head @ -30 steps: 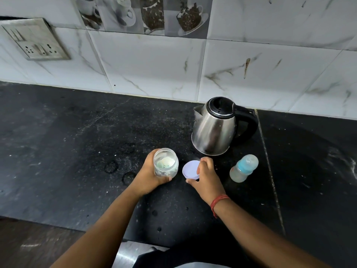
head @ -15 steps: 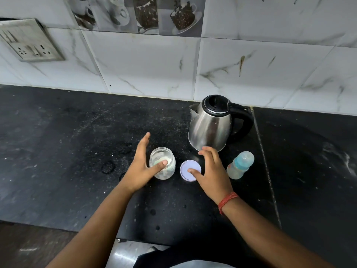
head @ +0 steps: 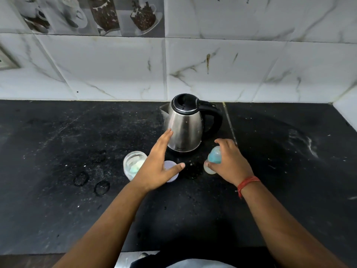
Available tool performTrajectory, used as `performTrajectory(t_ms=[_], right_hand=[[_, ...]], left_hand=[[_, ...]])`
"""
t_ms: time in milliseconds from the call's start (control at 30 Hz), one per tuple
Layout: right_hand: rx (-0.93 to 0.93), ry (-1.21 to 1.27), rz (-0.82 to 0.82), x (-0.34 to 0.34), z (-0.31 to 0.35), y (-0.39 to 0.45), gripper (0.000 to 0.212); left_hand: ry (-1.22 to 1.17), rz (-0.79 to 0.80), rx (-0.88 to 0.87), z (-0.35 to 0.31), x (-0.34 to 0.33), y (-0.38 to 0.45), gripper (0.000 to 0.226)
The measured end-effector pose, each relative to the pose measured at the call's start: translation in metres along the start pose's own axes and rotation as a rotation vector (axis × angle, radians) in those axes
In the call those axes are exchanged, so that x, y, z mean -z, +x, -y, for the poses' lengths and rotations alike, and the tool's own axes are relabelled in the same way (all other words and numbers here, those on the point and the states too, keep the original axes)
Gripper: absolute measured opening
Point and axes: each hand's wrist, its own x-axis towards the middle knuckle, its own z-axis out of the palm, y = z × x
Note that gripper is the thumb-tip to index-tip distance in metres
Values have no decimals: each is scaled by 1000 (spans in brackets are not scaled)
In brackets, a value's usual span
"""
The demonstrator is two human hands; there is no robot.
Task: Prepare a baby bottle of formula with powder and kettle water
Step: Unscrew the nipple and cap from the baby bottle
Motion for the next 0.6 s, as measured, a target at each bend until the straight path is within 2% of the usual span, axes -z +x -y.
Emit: performTrajectory(t_ms=[167,267,400,500,600], right_hand=[[-1,-5,37,4,-6,-2,52],[13,70,24,10,0,-2,48],[41,301,40,22,15,-3,46],[63,506,140,28,29,-4,42],[62,781,247,23,36,-1,40]], left_hand=[[-56,74,23,-6,-24,5,97],[-53,103,22,-8,-33,8,97],[-20,124,48,-7,-40,9,97],[13,151,57,-9,-41,9,95],[21,138,59,-13,-36,10,78]])
